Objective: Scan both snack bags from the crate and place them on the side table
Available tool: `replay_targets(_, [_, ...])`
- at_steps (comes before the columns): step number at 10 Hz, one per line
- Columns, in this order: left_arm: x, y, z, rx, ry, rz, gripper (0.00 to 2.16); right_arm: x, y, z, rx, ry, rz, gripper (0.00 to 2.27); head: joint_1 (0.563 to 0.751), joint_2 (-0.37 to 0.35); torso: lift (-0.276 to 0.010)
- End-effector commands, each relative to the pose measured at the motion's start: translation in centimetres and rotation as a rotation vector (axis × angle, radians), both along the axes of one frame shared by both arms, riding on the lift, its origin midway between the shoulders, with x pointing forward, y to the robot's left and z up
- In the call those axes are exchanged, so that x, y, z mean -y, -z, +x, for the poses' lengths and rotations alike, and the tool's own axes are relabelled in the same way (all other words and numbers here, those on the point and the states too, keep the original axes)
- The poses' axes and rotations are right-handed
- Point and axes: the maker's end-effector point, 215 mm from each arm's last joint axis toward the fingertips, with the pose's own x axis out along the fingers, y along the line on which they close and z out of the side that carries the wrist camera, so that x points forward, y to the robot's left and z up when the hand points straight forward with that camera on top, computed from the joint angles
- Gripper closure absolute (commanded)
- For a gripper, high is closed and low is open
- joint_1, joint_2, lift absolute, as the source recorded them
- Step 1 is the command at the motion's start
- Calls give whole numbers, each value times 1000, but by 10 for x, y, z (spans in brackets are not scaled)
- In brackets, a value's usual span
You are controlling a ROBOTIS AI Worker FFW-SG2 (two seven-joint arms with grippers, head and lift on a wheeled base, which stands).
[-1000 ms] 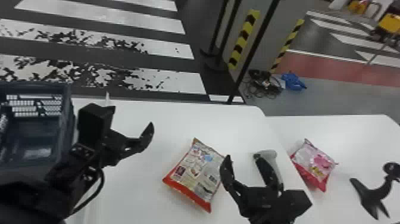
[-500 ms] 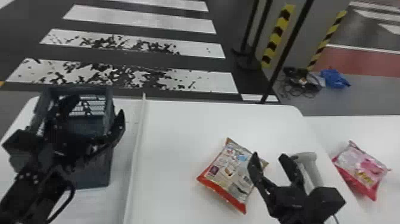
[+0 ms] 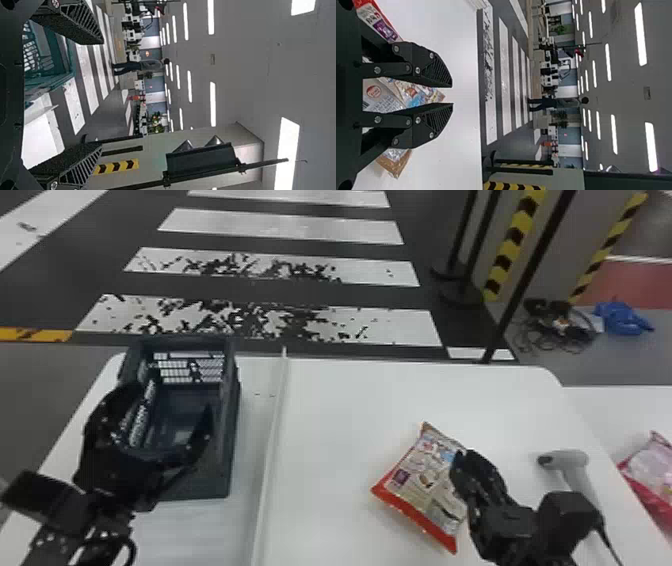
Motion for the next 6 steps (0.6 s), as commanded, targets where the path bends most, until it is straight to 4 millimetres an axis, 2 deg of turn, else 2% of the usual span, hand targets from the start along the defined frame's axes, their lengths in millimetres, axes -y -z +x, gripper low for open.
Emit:
replay_targets(1, [-1,9,-7,-17,-3,-2,76,-20,18,4,-66,-58,29,2243,695,-58,-98])
replay_targets(3, [-2,17,-10,-35,-2,0,76,-54,44,12,-152,-154,40,2243,695,-10,-98])
replay_targets(6, [-1,24,-13,-48,8,4,80,-83,75,23,-236,-223,20,2243,695,34,-98])
